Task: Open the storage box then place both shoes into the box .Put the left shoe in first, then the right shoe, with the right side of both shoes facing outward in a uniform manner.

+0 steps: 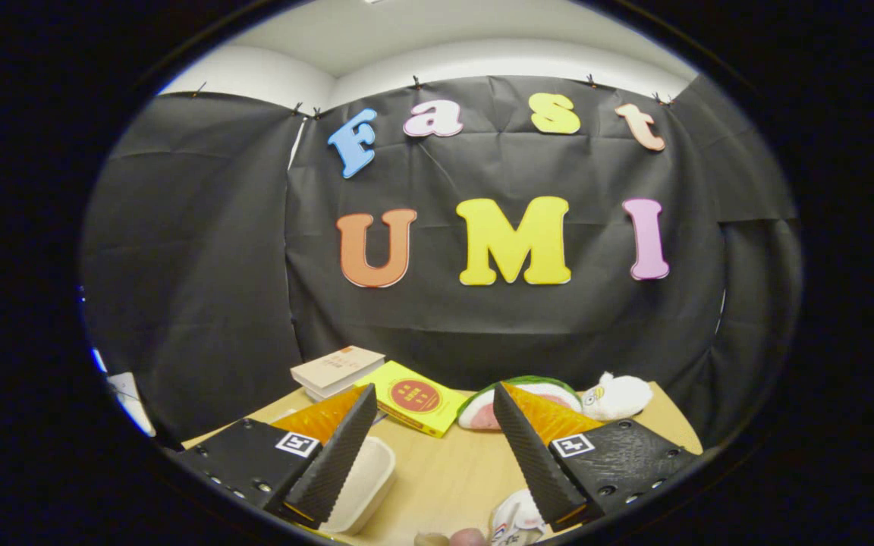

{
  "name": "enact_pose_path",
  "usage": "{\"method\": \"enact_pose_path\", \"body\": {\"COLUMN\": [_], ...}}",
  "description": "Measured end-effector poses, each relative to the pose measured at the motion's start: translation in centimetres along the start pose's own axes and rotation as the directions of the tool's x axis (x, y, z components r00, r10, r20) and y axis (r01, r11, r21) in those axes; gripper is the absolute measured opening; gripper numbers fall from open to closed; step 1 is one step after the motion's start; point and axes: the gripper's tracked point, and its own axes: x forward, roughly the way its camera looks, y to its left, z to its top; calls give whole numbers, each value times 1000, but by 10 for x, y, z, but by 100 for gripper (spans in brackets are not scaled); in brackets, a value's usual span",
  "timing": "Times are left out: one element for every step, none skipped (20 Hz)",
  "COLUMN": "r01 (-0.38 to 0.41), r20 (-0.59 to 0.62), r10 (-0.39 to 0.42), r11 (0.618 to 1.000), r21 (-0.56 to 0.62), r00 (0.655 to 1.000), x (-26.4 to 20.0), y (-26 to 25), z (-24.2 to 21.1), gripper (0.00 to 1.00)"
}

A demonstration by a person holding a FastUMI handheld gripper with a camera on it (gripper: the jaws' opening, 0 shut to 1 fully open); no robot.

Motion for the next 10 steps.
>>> {"method": "enact_pose_path", "body": {"r01": [-12, -28, -46, -71, -93, -107, -125, -142, -150, -149], "r20": [-11, -24, -42, -68, -97, -134, -180, -233, -282, -317], "r10": [12, 28, 47, 74, 99, 117, 141, 167, 189, 205], "r11": [1000, 999, 999, 997, 994, 991, 987, 982, 977, 970], "r21": [9, 16, 24, 41, 61, 79, 98, 121, 153, 191], "r00": [1000, 999, 998, 995, 990, 984, 974, 958, 941, 926], "x": [1, 1, 3, 4, 6, 9, 11, 12, 12, 9], "y": [7, 14, 24, 33, 43, 53, 63, 73, 79, 83], "z": [-8, -15, -24, -32, -44, -58, -74, -94, -111, -128], "gripper": [95, 95, 95, 95, 95, 95, 95, 95, 95, 95]}}
